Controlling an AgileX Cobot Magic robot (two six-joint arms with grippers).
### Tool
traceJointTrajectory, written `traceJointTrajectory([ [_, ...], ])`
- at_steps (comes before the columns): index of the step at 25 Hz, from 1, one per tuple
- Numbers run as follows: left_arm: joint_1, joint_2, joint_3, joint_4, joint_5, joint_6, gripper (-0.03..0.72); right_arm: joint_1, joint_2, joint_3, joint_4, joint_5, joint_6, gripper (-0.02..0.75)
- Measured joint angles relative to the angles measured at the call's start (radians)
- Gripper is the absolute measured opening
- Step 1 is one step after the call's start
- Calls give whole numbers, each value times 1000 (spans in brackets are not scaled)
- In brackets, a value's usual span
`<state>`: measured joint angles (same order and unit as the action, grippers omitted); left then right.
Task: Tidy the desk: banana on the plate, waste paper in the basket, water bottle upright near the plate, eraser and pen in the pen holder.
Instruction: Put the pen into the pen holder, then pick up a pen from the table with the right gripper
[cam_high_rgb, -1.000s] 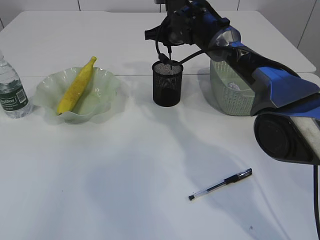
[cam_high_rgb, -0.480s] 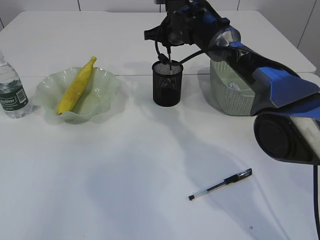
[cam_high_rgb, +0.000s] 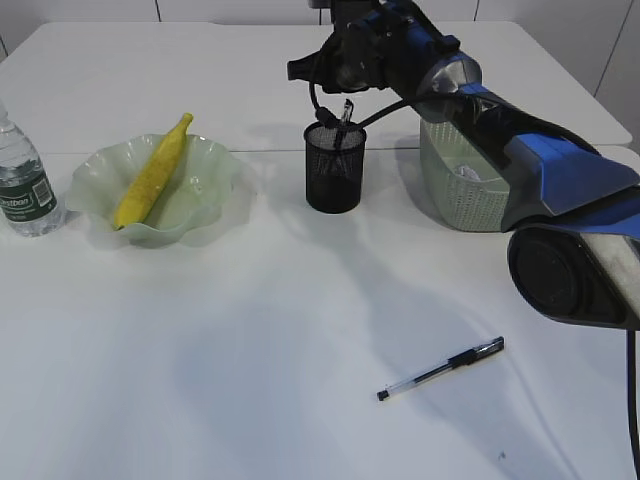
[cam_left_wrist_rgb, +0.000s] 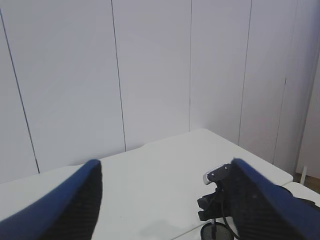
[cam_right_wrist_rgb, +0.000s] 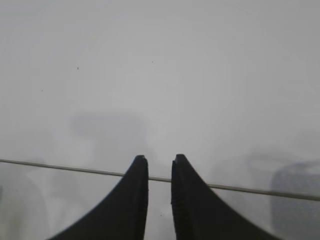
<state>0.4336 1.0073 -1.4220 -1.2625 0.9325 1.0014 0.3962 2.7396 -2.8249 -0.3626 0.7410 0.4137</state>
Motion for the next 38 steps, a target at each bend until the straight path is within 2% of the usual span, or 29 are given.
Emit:
traceJointTrajectory([
  [9, 0, 0, 0, 2, 0, 0, 551, 0, -2, 0, -4, 1, 0, 138],
  [14, 0, 0, 0, 2, 0, 0, 551, 0, -48, 0, -69, 19, 0, 139],
  [21, 0, 0, 0, 4, -25, 0, 551, 0, -121, -63, -116, 149, 0, 139],
  [29, 0, 0, 0, -1, -51, 0, 551, 0, -143, -108, -107, 489, 0, 139],
  [34, 0, 0, 0, -73, -51, 0, 551, -2, -164, -108, -67, 518, 0, 139],
  [38, 0, 0, 0, -88, -53, 0, 551, -2, -218, -108, -23, 521, -2, 139],
])
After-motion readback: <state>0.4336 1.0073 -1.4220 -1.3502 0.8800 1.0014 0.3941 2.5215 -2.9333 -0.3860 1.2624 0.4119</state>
